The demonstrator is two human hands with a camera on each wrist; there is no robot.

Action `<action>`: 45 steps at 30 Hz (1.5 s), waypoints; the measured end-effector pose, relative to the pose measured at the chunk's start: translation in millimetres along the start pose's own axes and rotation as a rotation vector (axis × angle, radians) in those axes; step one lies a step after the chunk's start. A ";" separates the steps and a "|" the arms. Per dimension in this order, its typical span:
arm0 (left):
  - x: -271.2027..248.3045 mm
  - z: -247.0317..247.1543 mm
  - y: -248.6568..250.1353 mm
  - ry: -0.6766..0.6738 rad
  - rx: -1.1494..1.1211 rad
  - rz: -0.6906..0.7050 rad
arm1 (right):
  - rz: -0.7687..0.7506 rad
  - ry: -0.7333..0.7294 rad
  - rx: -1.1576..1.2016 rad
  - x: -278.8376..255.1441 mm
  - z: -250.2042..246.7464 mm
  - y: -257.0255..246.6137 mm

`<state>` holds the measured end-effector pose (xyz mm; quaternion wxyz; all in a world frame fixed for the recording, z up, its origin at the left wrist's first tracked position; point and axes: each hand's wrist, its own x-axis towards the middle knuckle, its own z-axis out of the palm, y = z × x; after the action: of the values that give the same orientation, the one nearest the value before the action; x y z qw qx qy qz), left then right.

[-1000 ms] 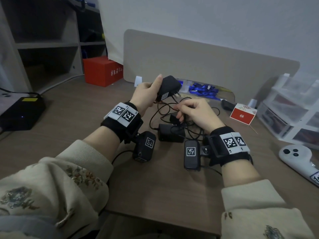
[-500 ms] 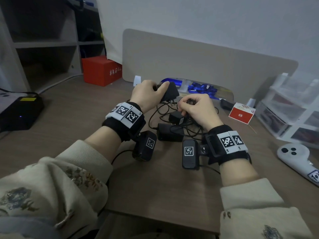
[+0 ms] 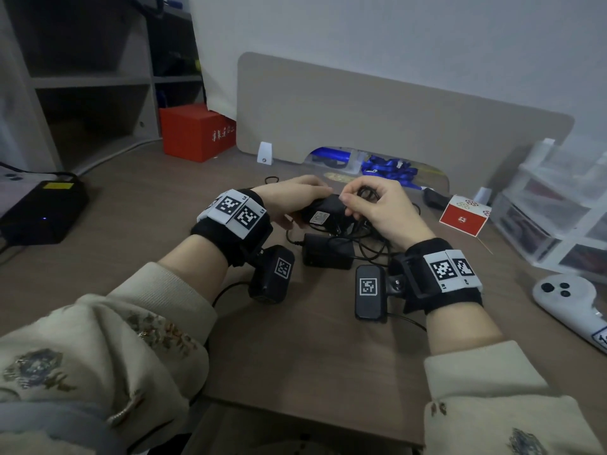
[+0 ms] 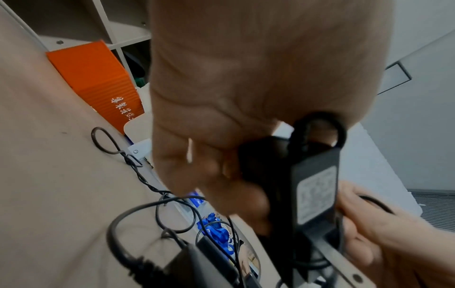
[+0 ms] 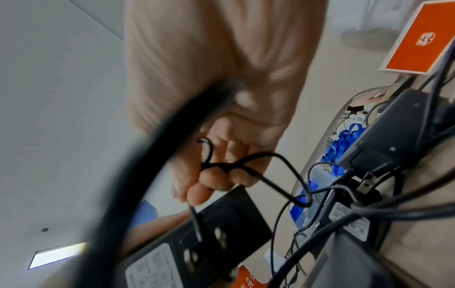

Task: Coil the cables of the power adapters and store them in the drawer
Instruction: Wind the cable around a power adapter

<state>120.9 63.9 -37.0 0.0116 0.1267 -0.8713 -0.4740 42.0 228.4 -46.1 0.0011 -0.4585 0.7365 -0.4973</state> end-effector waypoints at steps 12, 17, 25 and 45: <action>-21.8 -6.0 9.3 -0.112 0.071 0.040 | 0.052 -0.056 -0.037 -0.7 1.7 -5.4; -16.1 2.5 13.4 0.050 0.150 0.125 | 0.042 -0.020 -0.082 2.4 6.8 -13.1; -9.0 3.9 8.7 0.118 0.175 0.231 | 0.104 0.000 -0.051 1.8 5.1 -17.8; 9.8 -38.6 -18.4 0.381 0.003 0.038 | 0.437 0.822 0.294 26.1 -71.6 28.2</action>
<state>120.6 20.3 -32.0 0.1850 0.1979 -0.8562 -0.4398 -24.9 265.4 -18.7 -0.1209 -0.0539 0.6769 -0.7241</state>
